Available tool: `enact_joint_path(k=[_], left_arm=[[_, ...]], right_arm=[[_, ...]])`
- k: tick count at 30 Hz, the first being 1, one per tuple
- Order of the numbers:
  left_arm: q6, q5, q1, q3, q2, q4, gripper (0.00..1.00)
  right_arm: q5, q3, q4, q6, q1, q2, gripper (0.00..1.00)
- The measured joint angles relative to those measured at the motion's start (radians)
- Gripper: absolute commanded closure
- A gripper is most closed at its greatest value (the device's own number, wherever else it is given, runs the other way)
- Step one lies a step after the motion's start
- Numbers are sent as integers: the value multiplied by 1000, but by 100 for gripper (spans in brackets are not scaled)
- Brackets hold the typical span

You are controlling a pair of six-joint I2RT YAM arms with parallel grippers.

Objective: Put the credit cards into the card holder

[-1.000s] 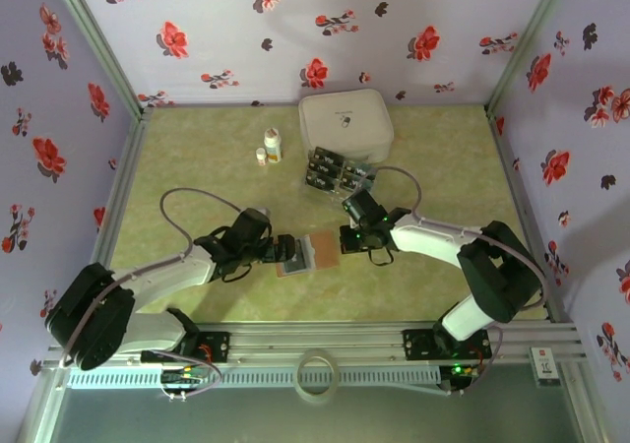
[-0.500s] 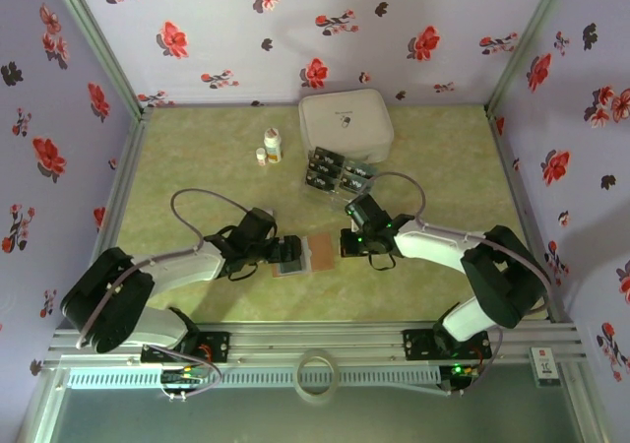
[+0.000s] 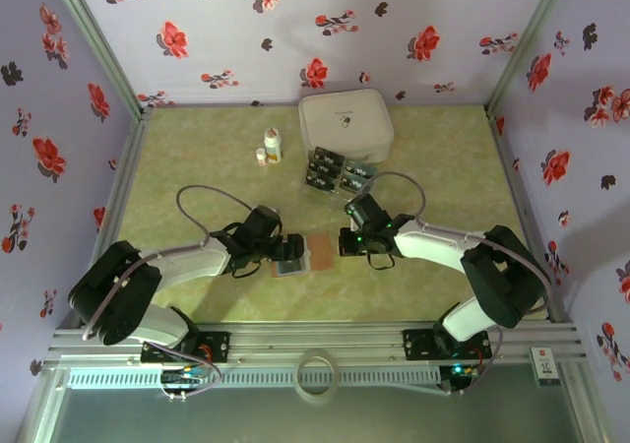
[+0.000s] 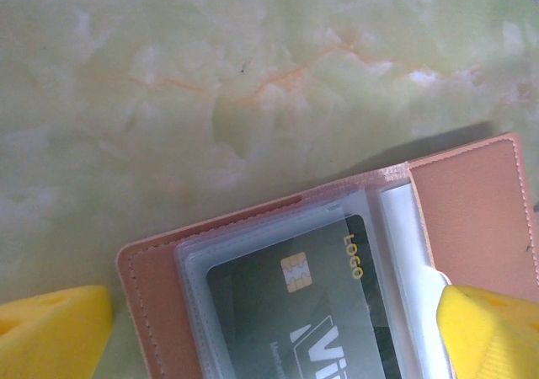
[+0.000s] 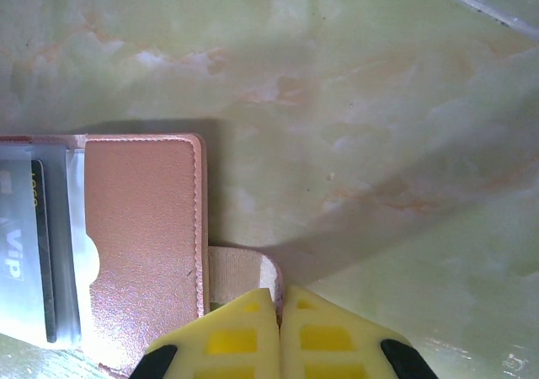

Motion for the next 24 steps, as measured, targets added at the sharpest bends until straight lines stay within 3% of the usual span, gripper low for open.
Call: enact_joint_path(k=[24], left_arm=[[1, 34, -6, 31, -56, 11, 0]], right_arm=[[-13, -2, 13, 7, 0, 35, 100]])
